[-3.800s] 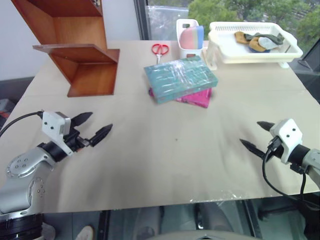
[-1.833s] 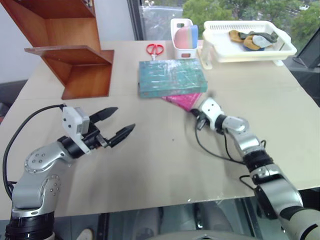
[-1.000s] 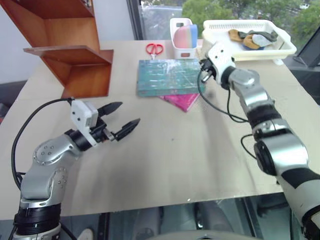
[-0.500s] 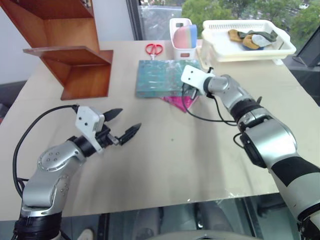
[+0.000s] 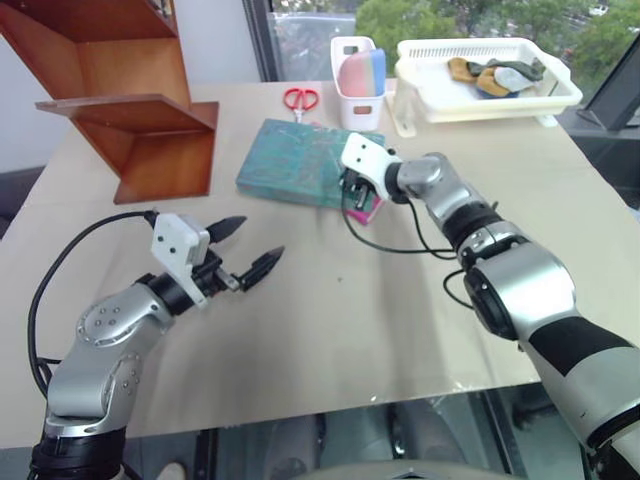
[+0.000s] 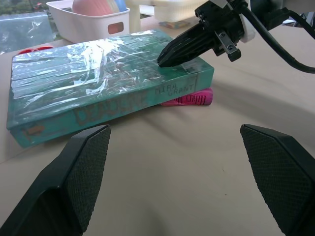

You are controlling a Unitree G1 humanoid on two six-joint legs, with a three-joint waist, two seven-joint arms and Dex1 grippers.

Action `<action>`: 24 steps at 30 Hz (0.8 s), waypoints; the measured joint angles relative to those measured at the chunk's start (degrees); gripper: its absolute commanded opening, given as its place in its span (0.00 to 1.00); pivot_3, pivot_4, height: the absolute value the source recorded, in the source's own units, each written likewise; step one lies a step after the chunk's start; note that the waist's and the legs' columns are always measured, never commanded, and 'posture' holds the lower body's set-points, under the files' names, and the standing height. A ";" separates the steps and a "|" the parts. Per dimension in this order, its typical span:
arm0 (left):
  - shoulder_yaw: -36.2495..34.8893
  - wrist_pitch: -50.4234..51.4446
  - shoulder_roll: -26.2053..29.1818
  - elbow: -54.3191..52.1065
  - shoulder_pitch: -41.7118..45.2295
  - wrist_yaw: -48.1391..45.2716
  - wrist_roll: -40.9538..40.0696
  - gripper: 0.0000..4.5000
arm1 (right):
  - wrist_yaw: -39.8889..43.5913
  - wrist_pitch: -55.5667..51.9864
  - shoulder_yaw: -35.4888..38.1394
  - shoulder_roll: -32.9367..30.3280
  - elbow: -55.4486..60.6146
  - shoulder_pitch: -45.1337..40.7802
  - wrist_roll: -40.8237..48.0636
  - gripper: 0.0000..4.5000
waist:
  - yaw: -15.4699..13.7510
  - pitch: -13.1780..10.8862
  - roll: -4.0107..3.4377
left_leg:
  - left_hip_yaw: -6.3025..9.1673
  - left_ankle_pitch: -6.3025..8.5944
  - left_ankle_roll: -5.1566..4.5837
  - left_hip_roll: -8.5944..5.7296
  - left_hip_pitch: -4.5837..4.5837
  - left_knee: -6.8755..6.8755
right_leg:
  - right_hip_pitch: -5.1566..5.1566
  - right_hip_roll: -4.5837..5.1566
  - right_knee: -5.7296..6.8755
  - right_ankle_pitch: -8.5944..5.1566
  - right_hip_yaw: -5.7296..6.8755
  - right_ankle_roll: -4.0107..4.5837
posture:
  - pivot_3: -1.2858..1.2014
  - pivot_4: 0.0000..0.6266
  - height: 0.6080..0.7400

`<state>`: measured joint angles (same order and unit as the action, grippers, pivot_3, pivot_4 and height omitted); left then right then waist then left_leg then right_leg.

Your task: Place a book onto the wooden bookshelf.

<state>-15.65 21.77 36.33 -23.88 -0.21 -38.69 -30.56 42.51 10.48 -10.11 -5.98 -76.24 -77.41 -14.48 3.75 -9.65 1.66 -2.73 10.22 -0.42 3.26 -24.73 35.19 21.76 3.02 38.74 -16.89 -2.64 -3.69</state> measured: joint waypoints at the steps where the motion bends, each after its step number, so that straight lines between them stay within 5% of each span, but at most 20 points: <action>1: 0.00 0.01 -0.25 0.08 0.00 0.02 -0.07 1.00 | -0.45 0.13 0.06 -0.30 0.02 0.00 0.06 0.01 | -0.06 -0.01 -0.01 | 0.00 0.00 0.00 0.00 0.00 0.00 | 0.00 0.00 0.00 0.00 0.00 0.00 | 0.52 0.24 1.00; 7: 0.03 13.17 -6.88 2.21 3.93 7.70 -9.03 1.00 | -4.88 2.78 2.17 -6.13 2.13 0.30 0.99 0.01 | -0.83 -0.09 -0.05 | 0.10 0.00 -0.01 -0.02 -0.03 0.05 | -0.01 0.04 0.01 0.00 0.02 -0.01 | 0.52 0.24 1.00; 10: -0.02 19.90 -14.35 3.55 8.42 15.60 -15.33 1.00 | 0.39 5.35 6.65 -7.58 9.19 4.04 7.32 0.01 | -1.15 -0.10 -0.02 | 0.11 0.00 -0.02 0.01 -0.05 0.10 | -0.03 -0.03 0.00 0.01 0.01 -0.03 | 0.52 0.24 1.00; 13: -0.30 22.17 -19.22 5.25 11.57 20.33 -18.51 1.00 | 7.43 4.56 8.05 -9.20 23.75 11.88 13.36 0.19 | -1.54 -0.09 -0.01 | 0.21 0.00 -0.01 0.02 -0.12 0.13 | -0.08 -0.04 0.00 0.00 0.13 -0.05 | 0.52 0.24 1.00; 14: -0.83 22.90 -22.74 7.80 14.16 23.50 -20.46 1.00 | 11.96 -1.20 8.17 -12.50 43.00 22.93 18.68 0.33 | -2.79 -0.07 0.01 | 0.36 0.00 -0.02 0.02 -0.20 0.13 | -0.13 0.01 -0.14 -0.01 0.27 -0.05 | 0.52 0.24 1.00; 20: -4.72 22.73 -27.53 20.78 21.85 28.80 -21.58 1.00 | 12.58 -29.52 10.94 -26.08 93.90 60.81 32.65 0.93 | -3.90 -0.09 -0.12 | 0.49 0.01 -0.05 -0.13 -0.44 0.26 | -0.02 0.07 -0.30 0.00 0.20 -0.14 | 0.52 0.24 1.00; 24: -5.41 22.28 -30.37 30.49 29.12 28.39 -22.52 1.00 | 6.39 -36.98 15.64 -28.47 111.32 69.55 35.47 0.99 | -3.11 -0.07 -0.04 | 0.66 -0.04 0.02 -0.16 -0.09 0.40 | -0.31 -0.21 -0.17 -0.02 0.25 -0.13 | 0.52 0.24 1.00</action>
<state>-21.06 44.05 5.97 6.62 28.91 -10.30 -53.08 48.90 -26.49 5.54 -34.44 35.08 -7.86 21.00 0.64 -9.72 1.63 -2.06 10.18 -0.40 3.10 -24.82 35.59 21.45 2.81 38.57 -16.91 -2.39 -3.83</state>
